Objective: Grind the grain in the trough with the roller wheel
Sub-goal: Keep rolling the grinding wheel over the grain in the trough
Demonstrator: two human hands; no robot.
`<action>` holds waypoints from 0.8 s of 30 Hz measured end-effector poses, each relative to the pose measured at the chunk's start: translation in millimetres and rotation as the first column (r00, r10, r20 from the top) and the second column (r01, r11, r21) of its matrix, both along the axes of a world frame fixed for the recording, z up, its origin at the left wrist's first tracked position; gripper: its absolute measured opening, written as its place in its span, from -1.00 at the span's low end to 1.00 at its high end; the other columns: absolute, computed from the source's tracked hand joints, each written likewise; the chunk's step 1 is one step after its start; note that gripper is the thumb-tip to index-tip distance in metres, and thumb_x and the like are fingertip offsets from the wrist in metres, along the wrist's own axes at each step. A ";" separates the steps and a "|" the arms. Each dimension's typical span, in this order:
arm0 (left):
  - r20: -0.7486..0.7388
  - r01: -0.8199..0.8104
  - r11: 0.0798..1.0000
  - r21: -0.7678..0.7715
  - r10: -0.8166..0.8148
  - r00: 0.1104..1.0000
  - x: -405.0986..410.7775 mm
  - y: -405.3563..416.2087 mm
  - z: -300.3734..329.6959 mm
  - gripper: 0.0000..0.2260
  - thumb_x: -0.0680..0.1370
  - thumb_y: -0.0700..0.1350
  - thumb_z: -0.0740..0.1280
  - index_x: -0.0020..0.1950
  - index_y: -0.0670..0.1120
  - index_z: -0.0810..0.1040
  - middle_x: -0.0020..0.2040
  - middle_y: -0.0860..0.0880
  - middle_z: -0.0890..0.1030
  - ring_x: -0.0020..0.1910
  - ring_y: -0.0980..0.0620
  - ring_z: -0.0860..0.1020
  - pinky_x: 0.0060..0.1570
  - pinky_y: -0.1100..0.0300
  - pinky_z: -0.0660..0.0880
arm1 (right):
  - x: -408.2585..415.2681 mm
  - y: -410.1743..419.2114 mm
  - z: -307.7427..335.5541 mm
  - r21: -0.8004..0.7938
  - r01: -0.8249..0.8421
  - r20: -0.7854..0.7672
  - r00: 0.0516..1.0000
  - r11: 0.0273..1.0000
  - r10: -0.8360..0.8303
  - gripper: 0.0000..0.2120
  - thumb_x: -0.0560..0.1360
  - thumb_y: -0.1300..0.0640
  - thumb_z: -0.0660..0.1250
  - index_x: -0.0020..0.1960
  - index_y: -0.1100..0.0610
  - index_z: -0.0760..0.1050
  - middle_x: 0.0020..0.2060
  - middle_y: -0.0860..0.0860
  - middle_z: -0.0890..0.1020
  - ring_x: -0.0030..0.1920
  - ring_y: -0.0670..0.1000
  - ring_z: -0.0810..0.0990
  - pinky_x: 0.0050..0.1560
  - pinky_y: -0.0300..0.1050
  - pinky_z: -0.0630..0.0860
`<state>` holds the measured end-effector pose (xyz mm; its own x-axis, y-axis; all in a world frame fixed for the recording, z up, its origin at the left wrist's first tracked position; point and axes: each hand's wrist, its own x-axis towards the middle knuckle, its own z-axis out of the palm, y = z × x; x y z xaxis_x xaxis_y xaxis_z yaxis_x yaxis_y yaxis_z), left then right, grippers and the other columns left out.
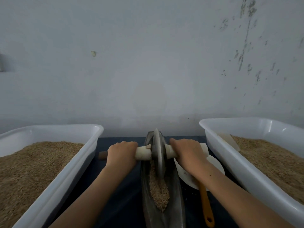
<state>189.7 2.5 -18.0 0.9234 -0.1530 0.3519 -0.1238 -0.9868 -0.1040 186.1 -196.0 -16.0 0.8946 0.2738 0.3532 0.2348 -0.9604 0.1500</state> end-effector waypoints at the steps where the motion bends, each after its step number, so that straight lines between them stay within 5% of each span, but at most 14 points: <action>1: -0.005 0.003 1.000 0.005 -0.003 1.000 -0.5 0.2 0.4 -0.81 0.52 -0.01 0.29 0.12 0.03 0.47 0.00 0.03 0.56 -0.04 0.03 0.53 -0.16 0.18 0.32 | -0.4 -0.3 1.1 0.003 -0.001 -0.010 1.000 1.000 0.001 -0.83 0.52 0.19 0.25 0.09 0.06 0.34 -0.04 0.03 0.59 -0.09 0.08 0.54 -0.17 -0.09 0.28; 12: -0.420 0.045 0.996 0.080 -0.007 0.908 -6.1 6.9 15.2 -0.60 0.39 0.04 0.45 0.18 -0.02 0.50 0.01 0.00 0.59 -0.05 0.01 0.55 -0.13 0.16 0.40 | -13.3 -8.3 24.9 -0.066 -0.072 -0.445 0.895 0.995 0.035 -0.82 0.41 0.18 0.38 -0.01 0.08 0.45 -0.20 0.00 0.52 -0.18 0.02 0.53 -0.30 -0.19 0.37; 24: 0.030 0.013 1.000 0.010 -0.013 0.999 -1.7 -0.2 -1.7 -0.83 0.53 -0.01 0.27 0.10 0.01 0.45 0.00 0.01 0.57 -0.03 0.00 0.54 -0.15 0.17 0.33 | -1.8 -1.4 -1.6 0.025 -0.026 0.026 0.999 0.999 0.026 -0.87 0.54 0.16 0.22 0.07 0.05 0.32 -0.03 0.02 0.59 -0.02 0.10 0.57 -0.17 -0.10 0.29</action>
